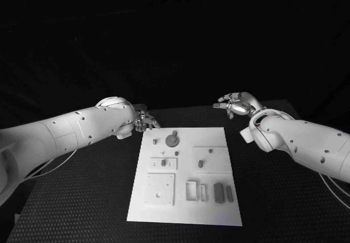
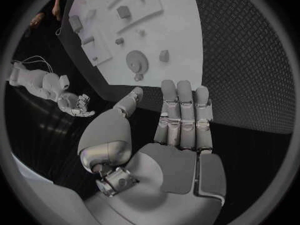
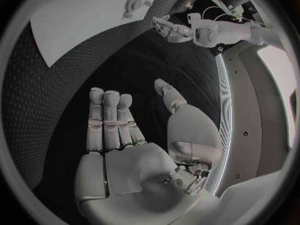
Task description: Assemble the parts on the task board
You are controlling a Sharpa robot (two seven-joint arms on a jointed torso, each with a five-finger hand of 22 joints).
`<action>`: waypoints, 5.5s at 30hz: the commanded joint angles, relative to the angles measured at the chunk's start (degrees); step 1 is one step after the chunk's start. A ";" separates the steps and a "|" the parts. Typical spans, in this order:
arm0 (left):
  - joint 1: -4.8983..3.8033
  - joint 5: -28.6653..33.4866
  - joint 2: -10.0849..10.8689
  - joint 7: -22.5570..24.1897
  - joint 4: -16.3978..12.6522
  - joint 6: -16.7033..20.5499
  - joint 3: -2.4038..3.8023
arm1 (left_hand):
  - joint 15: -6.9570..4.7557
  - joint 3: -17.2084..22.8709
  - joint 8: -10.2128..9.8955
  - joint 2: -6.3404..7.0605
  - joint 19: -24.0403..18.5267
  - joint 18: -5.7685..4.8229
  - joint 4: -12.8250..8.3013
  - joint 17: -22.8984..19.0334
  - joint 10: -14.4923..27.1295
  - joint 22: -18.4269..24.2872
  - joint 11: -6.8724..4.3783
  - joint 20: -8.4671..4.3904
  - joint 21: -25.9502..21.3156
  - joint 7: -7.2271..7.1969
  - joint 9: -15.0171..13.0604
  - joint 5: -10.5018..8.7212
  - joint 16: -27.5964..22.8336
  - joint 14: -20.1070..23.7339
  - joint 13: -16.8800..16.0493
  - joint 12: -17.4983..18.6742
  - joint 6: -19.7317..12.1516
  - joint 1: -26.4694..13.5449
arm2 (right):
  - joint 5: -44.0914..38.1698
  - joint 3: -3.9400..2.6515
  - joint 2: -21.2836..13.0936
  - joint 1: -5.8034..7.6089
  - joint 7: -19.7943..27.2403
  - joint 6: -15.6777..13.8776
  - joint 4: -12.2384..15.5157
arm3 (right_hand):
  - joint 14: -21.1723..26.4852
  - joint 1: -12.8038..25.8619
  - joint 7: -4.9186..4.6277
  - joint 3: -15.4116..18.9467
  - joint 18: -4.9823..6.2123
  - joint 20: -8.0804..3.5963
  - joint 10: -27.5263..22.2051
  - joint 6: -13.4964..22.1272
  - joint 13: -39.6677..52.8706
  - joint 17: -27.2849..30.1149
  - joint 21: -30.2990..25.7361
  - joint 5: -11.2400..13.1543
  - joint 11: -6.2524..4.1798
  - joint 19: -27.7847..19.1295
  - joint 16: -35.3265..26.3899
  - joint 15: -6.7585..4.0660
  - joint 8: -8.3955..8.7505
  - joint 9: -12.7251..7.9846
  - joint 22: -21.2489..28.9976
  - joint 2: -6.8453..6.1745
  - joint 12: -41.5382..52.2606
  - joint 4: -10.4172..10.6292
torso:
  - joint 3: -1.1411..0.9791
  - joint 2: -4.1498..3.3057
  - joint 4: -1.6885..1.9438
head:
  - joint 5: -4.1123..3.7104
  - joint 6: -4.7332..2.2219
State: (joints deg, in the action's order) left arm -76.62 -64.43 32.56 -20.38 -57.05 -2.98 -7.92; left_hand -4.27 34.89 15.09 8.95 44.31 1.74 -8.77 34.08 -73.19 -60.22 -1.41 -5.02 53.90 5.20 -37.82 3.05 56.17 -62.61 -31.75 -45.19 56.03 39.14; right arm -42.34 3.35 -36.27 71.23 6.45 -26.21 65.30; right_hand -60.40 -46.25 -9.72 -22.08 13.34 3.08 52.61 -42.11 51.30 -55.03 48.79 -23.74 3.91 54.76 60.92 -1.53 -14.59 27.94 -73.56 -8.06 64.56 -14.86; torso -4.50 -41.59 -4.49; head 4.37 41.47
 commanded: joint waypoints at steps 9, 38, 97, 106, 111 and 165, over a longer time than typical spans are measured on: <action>1.10 -1.24 -2.60 1.47 4.35 -3.10 -0.02 | 0.40 0.01 -0.36 0.29 -0.44 -0.38 0.89 0.14 0.35 -0.17 0.16 -4.45 -0.34 0.00 -0.04 -0.25 -0.26 0.10 -0.04 0.41 -0.59 0.03 | -0.05 -0.03 -0.02 -0.02 0.31 0.51 0.67 | 0.36 0.08 -1.38 0.10 1.66 0.18 -7.76 -1.67 -0.15 0.09 -0.26 -0.10 0.87 -0.29 0.39 0.14 -0.19 -0.08 -0.08 0.43 0.28 0.04 | 0.02 0.03 -0.01 | 0.03 0.29; 3.99 2.45 -4.30 2.37 7.49 -7.90 -0.56 | 0.60 -1.34 -0.51 -2.37 -1.02 -0.30 2.26 0.60 0.52 -0.71 0.36 -4.16 -0.68 0.20 -0.18 -0.25 -0.28 0.49 -0.36 0.47 -1.06 -1.25 | -0.10 -0.03 0.14 -0.01 0.24 0.49 0.61 | 0.38 -0.14 -1.38 -0.02 1.66 0.16 -7.80 -1.68 -0.41 0.24 -0.31 -0.07 0.87 -0.23 0.52 0.14 -0.25 -0.15 -0.16 0.57 0.49 -0.07 | -0.02 0.08 0.14 | -0.36 0.85; 4.00 13.75 0.73 2.26 2.32 -2.46 -0.39 | -0.27 3.16 3.68 -15.06 1.79 0.07 -5.80 2.42 -3.77 -3.25 -2.11 -4.83 -0.14 -2.46 -2.68 -0.24 1.21 -2.84 -1.43 -0.17 6.70 7.08 | -0.03 -0.03 0.11 -0.02 0.26 0.56 0.48 | 0.43 -0.01 -1.40 -0.02 1.66 0.17 -7.89 -1.66 -0.83 0.48 -0.42 -0.25 0.88 -0.17 0.71 0.15 -0.30 -0.28 -0.28 0.71 0.80 0.03 | -0.04 0.16 0.12 | -0.14 1.24; 3.84 14.77 6.30 2.99 -7.53 2.85 -0.35 | -0.66 3.42 3.80 -14.66 2.68 0.25 -6.00 2.50 -4.81 -3.50 -2.44 -5.16 0.08 -2.74 -2.86 -0.22 1.41 -3.85 -1.46 -0.16 7.27 7.01 | -0.01 -0.03 -0.13 -0.01 0.24 0.57 0.67 | 0.44 0.05 -1.40 -0.01 1.66 0.18 -7.90 -1.66 -0.89 0.52 -0.44 -0.29 0.88 -0.16 0.74 0.15 -0.32 -0.31 -0.30 0.70 0.86 0.07 | -0.06 0.17 0.21 | 0.13 1.31; 3.83 13.92 9.07 3.21 -12.79 5.59 -0.42 | -0.93 3.93 3.90 -14.11 3.36 0.37 -6.30 2.54 -5.63 -3.65 -2.72 -5.42 0.18 -3.03 -2.96 -0.18 1.50 -4.67 -1.47 -0.12 7.82 7.55 | 0.04 -0.03 -0.18 -0.01 0.25 0.58 0.71 | 0.45 0.10 -1.39 0.00 1.66 0.18 -7.91 -1.67 -0.94 0.55 -0.45 -0.31 0.88 -0.15 0.76 0.15 -0.33 -0.32 -0.31 0.71 0.89 0.11 | -0.08 0.13 0.16 | 0.36 1.31; 6.71 1.37 14.57 -2.82 -26.77 15.28 -5.33 | -2.07 5.78 3.78 -12.90 6.06 0.45 -7.89 4.34 -8.22 -5.98 -4.30 -6.69 0.95 -4.61 -2.26 10.16 3.89 -7.94 -3.87 -2.90 12.66 5.62 | 0.10 -0.03 -0.73 -0.01 0.33 0.48 0.80 | 0.72 0.28 -1.41 -0.09 1.66 0.22 -8.16 -1.61 -1.65 1.16 -0.90 -0.47 0.90 -0.31 0.60 0.18 -0.40 -0.50 -0.32 0.64 1.09 0.24 | -0.01 0.07 0.03 | 1.25 2.26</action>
State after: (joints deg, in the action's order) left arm -69.98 -62.53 47.29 -23.16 -83.79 11.25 -13.26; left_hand -6.42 39.95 18.70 -3.37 50.08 1.75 -16.22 38.39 -80.70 -66.16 -4.39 -6.43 54.58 2.36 -39.98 12.92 59.76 -70.14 -35.58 -47.77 66.35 44.67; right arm -42.27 3.35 -36.99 71.23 6.38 -26.22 66.00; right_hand -60.02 -46.24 -9.73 -22.08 13.34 3.08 52.50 -42.08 49.70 -53.93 48.26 -23.97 3.98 54.76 61.40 -1.35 -14.80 27.52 -73.94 -7.60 65.44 -14.86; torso -4.53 -41.49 -4.47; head 5.62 43.73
